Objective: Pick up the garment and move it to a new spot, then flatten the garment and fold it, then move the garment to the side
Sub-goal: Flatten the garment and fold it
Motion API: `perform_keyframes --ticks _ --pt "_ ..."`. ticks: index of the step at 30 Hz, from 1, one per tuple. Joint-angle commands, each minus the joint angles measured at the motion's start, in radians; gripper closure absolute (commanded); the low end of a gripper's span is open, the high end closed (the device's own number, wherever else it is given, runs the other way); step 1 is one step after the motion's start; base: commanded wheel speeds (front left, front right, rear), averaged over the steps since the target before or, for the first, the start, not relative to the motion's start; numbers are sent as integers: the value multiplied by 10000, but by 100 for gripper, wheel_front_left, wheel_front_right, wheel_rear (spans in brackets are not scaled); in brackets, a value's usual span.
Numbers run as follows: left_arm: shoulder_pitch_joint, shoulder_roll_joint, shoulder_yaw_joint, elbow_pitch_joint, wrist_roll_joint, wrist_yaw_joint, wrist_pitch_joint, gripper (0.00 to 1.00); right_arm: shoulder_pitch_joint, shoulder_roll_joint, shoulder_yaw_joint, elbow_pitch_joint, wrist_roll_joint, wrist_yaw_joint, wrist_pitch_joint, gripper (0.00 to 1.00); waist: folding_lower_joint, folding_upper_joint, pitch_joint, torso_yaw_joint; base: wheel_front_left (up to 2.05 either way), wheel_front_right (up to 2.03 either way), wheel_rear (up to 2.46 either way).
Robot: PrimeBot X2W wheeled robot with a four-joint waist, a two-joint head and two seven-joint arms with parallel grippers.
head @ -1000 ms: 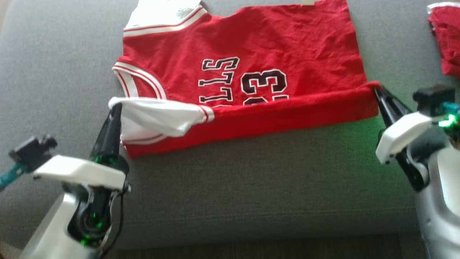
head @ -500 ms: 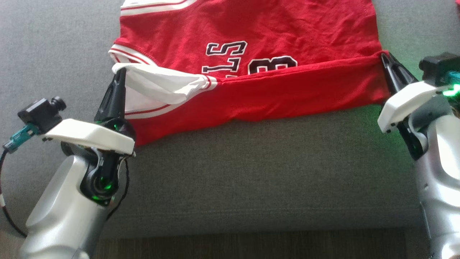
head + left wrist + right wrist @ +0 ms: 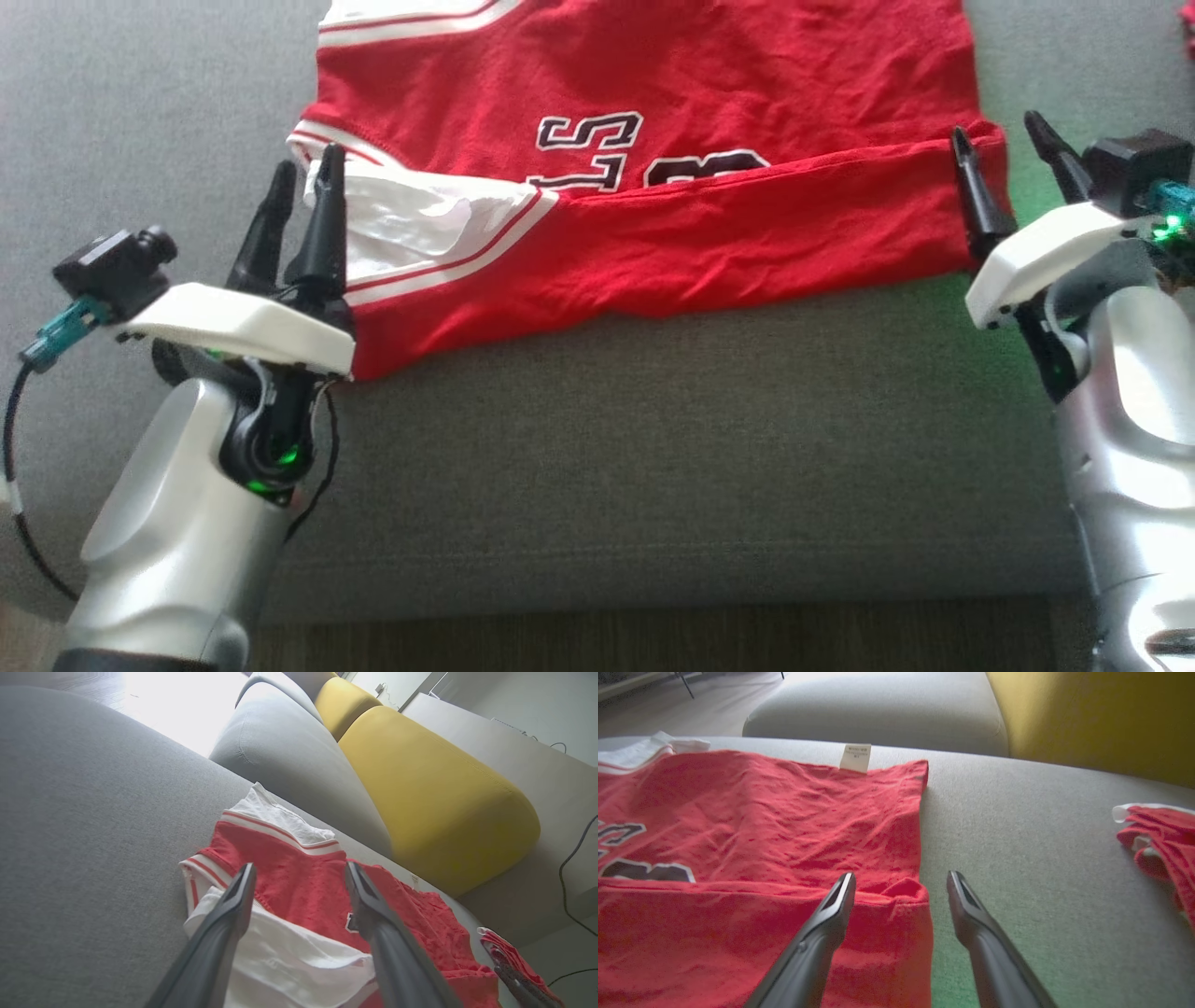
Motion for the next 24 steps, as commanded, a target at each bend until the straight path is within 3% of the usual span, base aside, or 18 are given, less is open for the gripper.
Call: perform_keyframes --ticks 1,7,14,24 --pt "-29 252 448 -307 71 -56 -86 0 -165 145 122 -322 54 -4 -143 0 0 0 -109 -79 0 0 0" --pt "1230 -115 1333 -978 208 292 -86 0 488 613 239 -666 441 -4 -316 0 0 0 -530 -402 0 0 0" --pt "2778 -315 1236 -1380 89 822 4 0 1334 1002 452 -1464 960 -4 -335 0 0 0 -876 -745 0 0 0" --pt "3385 184 1275 -963 1238 2740 18 0 1833 1186 656 -2271 1349 -4 -214 0 0 0 -1054 -1234 0 0 0"
